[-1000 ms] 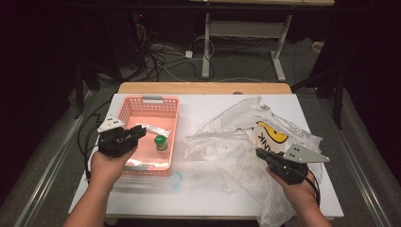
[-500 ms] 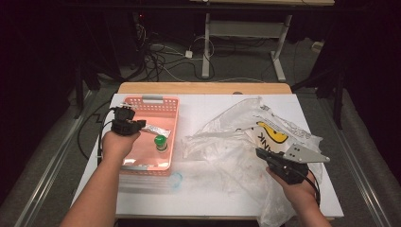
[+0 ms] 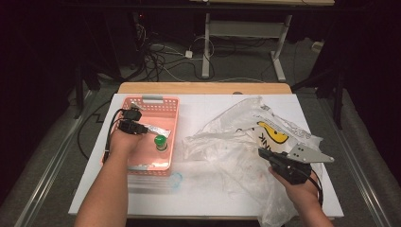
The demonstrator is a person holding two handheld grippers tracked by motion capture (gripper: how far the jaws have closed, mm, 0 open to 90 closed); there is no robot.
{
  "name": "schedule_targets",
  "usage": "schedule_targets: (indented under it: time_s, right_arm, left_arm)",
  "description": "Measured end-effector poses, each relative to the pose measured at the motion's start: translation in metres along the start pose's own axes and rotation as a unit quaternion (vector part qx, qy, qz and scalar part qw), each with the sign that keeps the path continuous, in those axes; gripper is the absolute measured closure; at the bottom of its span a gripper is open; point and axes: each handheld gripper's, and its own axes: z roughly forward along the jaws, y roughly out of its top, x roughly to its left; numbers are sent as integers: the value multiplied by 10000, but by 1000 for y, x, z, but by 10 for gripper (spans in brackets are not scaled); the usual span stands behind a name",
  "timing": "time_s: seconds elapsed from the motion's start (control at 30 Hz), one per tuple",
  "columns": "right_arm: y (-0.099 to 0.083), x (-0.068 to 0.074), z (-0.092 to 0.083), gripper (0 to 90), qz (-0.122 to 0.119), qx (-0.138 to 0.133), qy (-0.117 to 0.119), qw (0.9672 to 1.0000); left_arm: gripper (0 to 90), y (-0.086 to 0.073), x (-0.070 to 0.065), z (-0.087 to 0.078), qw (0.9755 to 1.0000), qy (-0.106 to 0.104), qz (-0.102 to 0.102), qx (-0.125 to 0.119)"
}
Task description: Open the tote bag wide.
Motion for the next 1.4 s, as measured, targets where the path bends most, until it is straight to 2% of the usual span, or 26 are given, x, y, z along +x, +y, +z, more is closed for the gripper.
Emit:
schedule_targets:
  time_s: [0.1, 0.2, 0.3, 0.37, 0.43, 0.5, 0.57, 0.7, 0.83, 0.9, 0.93, 0.97, 1.07, 1.4]
  right_arm:
    - [0, 0, 0, 900, -21, -7, 2, 10000]
    - [0, 1, -1, 900, -10, -9, -7, 10000]
    - [-1, 0, -2, 900, 1, 5, -14, 10000]
    - [-1, -2, -3, 900, 29, 6, -25, 10000]
    - [-2, -3, -3, 900, 33, 0, -32, 10000]
    - [-1, -2, -3, 900, 24, 10, -35, 10000]
    - [-1, 0, -3, 900, 3, 14, -21, 10000]
    - [-1, 3, -1, 900, -19, 33, 9, 10000]
    - [-1, 2, -2, 900, -21, 32, 0, 10000]
    - [-2, 0, -2, 900, 0, 32, 3, 10000]
    - [-2, 0, -2, 900, 3, 34, 11, 10000]
    - [-2, 0, -2, 900, -13, 45, 11, 10000]
    - [-3, 0, -2, 900, -24, 52, 10, 10000]
    - [-3, 1, -1, 900, -27, 79, 1, 10000]
  left_arm:
    - [879, 6, 1, 5, 9999, 117, -17, 36]
    - [879, 15, 5, 7, 9999, 158, -38, -49]
    - [879, 24, 4, 9, 9997, 213, 36, -107]
    - [879, 27, 2, 6, 9995, 132, -10, -297]
    - [879, 29, -6, 1, 9988, 62, 113, -466]
    - [879, 30, -14, -1, 9975, -146, 254, -641]
    - [879, 33, -25, -1, 9964, -294, 450, -653]
    - [879, 37, -36, 8, 9955, -434, 660, -521]
    - [879, 38, -35, 18, 9960, -499, 728, -158]
    - [879, 37, -34, 21, 9964, -466, 712, -57]
    - [878, 37, -34, 22, 9967, -379, 711, 14]
    - [878, 36, -34, 23, 9965, -272, 777, 113]
    - [878, 34, -32, 25, 9959, -182, 850, 252]
    - [878, 19, -25, 14, 9943, 64, 960, 457]
